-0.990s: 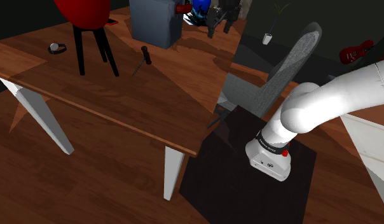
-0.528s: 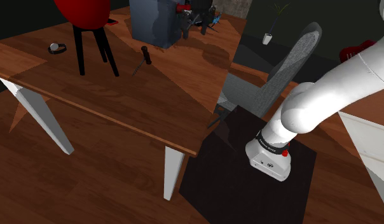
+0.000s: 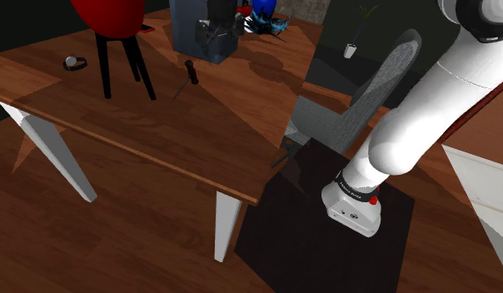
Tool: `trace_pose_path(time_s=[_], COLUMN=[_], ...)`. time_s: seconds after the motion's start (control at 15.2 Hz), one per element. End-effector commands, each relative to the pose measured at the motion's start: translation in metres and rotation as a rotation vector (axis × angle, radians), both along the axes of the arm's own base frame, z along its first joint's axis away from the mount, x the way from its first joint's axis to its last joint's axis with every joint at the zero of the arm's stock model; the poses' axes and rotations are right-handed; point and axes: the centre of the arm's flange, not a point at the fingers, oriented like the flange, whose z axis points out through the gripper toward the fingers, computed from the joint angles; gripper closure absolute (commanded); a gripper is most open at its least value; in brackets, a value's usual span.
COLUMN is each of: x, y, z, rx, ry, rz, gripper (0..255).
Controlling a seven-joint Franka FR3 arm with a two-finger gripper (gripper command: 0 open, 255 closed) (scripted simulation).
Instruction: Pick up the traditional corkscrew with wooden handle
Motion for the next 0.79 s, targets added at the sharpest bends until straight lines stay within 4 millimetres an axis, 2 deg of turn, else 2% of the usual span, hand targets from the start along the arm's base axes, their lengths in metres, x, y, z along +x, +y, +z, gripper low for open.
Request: trace_pose_path(time_s=[0.0,0.33,0.73], x=[0.02,0.07,0.073], y=[0.014,0.054,0.057], z=[-0.006,-0.024,-0.052], rx=[-0.006,-0.022,-0.023], ry=[-0.005,-0.016,-0.017], rz=[-0.005,-0.015,-0.016], gripper=[0,0,0])
